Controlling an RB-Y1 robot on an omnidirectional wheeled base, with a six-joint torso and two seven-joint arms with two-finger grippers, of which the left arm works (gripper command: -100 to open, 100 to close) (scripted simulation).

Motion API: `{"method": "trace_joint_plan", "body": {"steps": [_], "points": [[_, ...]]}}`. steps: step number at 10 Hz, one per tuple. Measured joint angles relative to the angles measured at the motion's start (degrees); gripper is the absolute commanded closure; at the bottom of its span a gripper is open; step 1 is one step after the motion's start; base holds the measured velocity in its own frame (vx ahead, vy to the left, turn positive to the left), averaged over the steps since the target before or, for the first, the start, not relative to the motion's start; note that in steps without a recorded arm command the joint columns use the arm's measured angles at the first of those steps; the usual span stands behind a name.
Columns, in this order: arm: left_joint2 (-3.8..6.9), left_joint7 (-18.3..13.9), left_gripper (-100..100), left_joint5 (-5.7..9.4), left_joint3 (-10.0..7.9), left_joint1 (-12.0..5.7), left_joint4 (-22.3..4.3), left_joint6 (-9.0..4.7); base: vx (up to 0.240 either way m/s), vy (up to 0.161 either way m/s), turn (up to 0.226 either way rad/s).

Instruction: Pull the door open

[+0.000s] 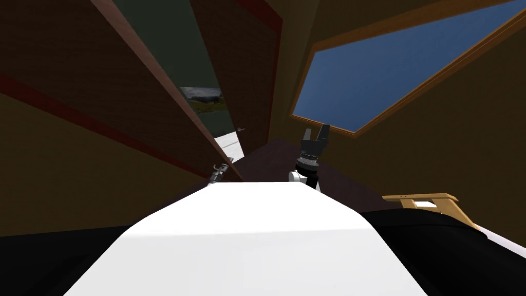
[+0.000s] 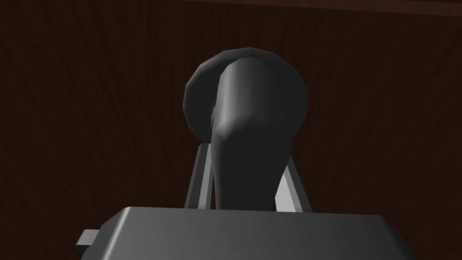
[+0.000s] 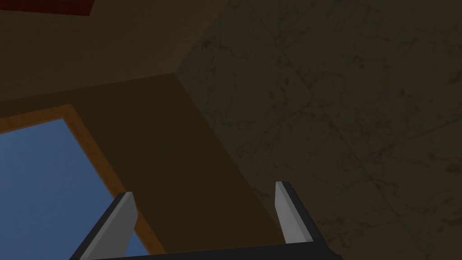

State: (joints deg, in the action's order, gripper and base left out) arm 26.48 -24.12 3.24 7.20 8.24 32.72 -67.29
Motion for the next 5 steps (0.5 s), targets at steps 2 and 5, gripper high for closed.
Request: {"method": "trace_joint_plan", "body": {"steps": [2,5], "points": [[-0.27,0.39,100,-0.30,-0.17,1.60,4.71,2.51,-0.122,0.064,-0.016],[-1.88,0.94,100,-2.04,0.01,-0.11,7.25,5.52,-0.212,0.064,-0.033]]}}
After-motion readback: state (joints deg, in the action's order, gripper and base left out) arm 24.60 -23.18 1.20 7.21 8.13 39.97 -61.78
